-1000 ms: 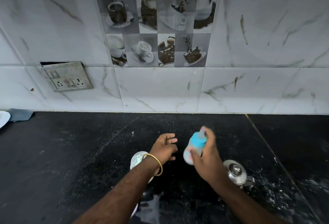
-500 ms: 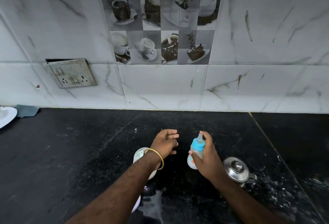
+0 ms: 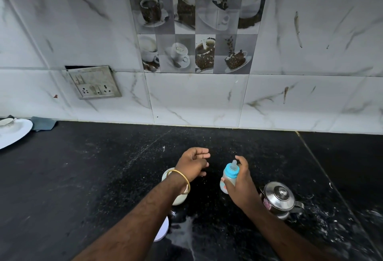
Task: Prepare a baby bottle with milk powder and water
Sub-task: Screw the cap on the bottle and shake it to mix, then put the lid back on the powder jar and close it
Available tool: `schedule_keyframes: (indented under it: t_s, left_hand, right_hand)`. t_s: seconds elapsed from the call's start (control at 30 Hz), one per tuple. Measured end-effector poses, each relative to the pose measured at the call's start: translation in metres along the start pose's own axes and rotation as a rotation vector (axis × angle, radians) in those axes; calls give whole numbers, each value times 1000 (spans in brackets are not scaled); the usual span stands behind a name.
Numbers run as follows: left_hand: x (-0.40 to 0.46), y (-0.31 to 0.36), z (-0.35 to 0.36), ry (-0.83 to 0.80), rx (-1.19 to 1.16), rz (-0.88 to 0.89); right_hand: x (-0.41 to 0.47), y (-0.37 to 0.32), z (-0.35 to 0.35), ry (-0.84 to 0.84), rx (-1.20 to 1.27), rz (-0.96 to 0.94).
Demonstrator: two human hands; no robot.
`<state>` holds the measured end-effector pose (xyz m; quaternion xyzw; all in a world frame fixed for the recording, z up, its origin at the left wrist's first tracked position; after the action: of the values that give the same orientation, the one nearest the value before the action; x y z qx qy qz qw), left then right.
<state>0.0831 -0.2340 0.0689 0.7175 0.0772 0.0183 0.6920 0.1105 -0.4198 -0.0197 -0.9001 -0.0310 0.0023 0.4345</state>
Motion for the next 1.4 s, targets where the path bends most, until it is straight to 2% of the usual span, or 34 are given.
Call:
schedule_keyframes:
  t_s: [0.23,0.33,0.4,0.47,0.53,0.6,0.67,0.73,1.1,1.3,1.4]
  left_hand:
    - [-3,-9,-32,61,18,37]
    - [-5,-14,-51,127,-17,36]
    - [-7,-18,-64,178,-87,16]
    - [-11,-23,-77,243,-151,-12]
    - [-16,-30,-91,304,-173,-35]
    - [-23,-38,-106,368,-180,-57]
    - [-33,-46,-119,421,-169,-83]
    - [-46,-53,-132,472,-156,-108]
    - [-100,-69,-161,596,-161,-137]
    - [-104,-63,-165,584,-145,-115]
    - [-102,-57,-169,604,-146,-102]
  right_hand:
    - [-3,6,7,2,44,38]
    - [-13,-1,10,164,23,36]
    - [-25,-14,16,347,-80,-97]
    - [-43,-35,27,391,-100,-307]
    - [-58,-59,43,268,-133,-485]
    - [-70,-79,63,1,-244,-570]
    - [-80,-90,85,-353,-323,-493]
    - [-88,-95,107,-540,-432,-448]
    - [-94,-104,158,-519,-837,-511]
    - [-96,-106,159,-487,-832,-563]
    - [-96,-122,147,-472,-707,-558]
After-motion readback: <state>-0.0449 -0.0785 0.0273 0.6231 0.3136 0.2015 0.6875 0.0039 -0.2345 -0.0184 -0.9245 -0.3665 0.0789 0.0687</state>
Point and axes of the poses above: each hand's wrist, its own x-axis towards the middle knuckle, its own z-axis out of the palm, y = z × x, the point moved 1 cm from there along x, towards the middle knuckle, and after that the axes turned 11 degrees about z, right-handed, at the moved point
